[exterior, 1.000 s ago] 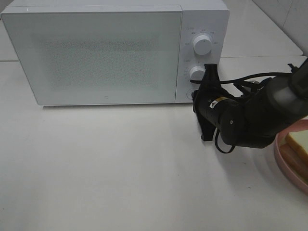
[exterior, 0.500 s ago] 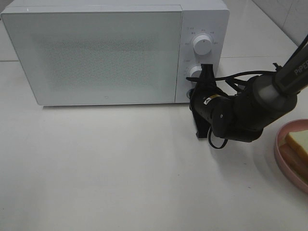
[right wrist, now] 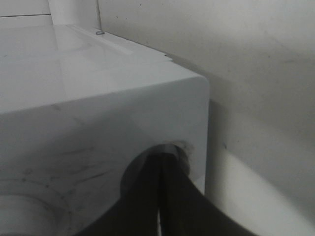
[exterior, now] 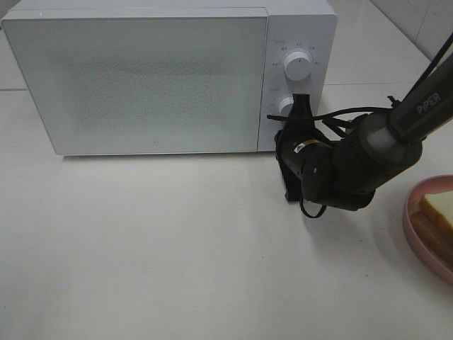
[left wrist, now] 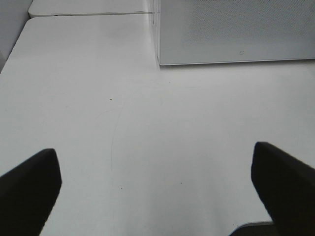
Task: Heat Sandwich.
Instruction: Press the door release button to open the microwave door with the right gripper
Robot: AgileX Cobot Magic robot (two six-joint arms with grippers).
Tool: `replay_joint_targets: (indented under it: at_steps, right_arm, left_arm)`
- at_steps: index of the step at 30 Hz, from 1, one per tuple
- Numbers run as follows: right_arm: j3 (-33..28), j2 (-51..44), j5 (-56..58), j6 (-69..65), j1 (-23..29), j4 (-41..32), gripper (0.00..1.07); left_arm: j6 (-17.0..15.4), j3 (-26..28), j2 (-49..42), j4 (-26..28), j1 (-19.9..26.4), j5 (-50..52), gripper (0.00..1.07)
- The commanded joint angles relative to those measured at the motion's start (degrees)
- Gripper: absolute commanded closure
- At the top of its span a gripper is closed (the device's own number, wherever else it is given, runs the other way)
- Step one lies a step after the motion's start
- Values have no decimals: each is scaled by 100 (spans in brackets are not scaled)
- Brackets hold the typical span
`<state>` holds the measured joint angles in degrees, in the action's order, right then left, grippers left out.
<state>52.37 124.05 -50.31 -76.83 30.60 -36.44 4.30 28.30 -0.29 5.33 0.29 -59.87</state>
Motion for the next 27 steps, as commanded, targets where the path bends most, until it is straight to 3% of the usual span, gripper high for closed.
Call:
replay_joint_targets:
  at_steps: [1,9,27]
  right_arm:
    - [384,-52,-1192,223,-126,-17,107]
    - [814,0,-1828,590,-292,-23,107]
    - [808,0,-1255,464,-241,11,107]
  left_arm:
    - [-6,-11,-92,-6,6,40,9]
    - [-6,-11,-92,-6,6,40,9]
    - [-6,-11,-92,-6,6,40,9]
